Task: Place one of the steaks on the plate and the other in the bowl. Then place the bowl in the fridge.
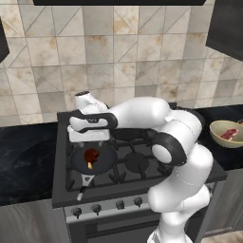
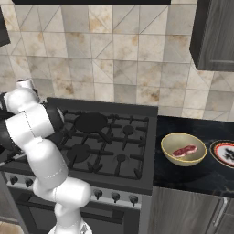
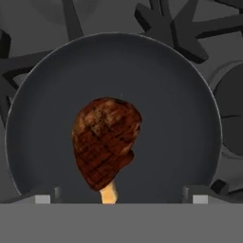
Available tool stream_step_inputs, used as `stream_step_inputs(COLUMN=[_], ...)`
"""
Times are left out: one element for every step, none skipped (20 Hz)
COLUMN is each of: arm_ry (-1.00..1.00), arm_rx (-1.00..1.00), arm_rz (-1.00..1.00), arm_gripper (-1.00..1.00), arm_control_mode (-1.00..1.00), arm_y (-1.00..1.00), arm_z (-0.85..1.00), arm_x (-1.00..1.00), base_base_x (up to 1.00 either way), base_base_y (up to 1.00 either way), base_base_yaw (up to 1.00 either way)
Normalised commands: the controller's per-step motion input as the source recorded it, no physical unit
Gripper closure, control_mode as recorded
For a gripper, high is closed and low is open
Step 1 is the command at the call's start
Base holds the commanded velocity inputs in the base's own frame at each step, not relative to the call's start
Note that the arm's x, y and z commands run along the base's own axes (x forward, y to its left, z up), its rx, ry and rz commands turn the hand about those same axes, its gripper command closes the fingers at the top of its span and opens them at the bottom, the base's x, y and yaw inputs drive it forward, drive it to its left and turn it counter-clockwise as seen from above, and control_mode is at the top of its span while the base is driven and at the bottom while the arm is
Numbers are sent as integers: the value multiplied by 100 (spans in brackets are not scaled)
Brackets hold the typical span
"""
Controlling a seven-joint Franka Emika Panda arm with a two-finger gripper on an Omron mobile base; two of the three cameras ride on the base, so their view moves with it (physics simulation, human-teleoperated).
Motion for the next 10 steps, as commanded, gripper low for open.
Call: stream_step_inputs(arm_ry=[11,12,12,10,11,11,12,12,14,15], arm_rx=[-5,-4,-3,-3,-1,-2,-3,-1,-2,-2], arm_rz=[1,0,1,0,0,0,0,1,0,0], arm_gripper=[-100,-100,-100,-100,-100,-100,-100,-100,-100,-100], arm_control_mode=[-100,-100,-100,-100,-100,-100,-100,-100,-100,-100], arm_y=[10,15,21,29,32,32,19,0,0,0], arm_z=[-34,-31,-29,-26,-21,-24,-24,-31,-25,-24], arm_x=[20,16,16,16,12,6,4,0,0,-4], base_base_x=[0,0,0,0,0,0,0,0,0,0], base_base_y=[0,0,0,0,0,0,0,0,0,0], base_base_yaw=[0,0,0,0,0,0,0,0,0,0])
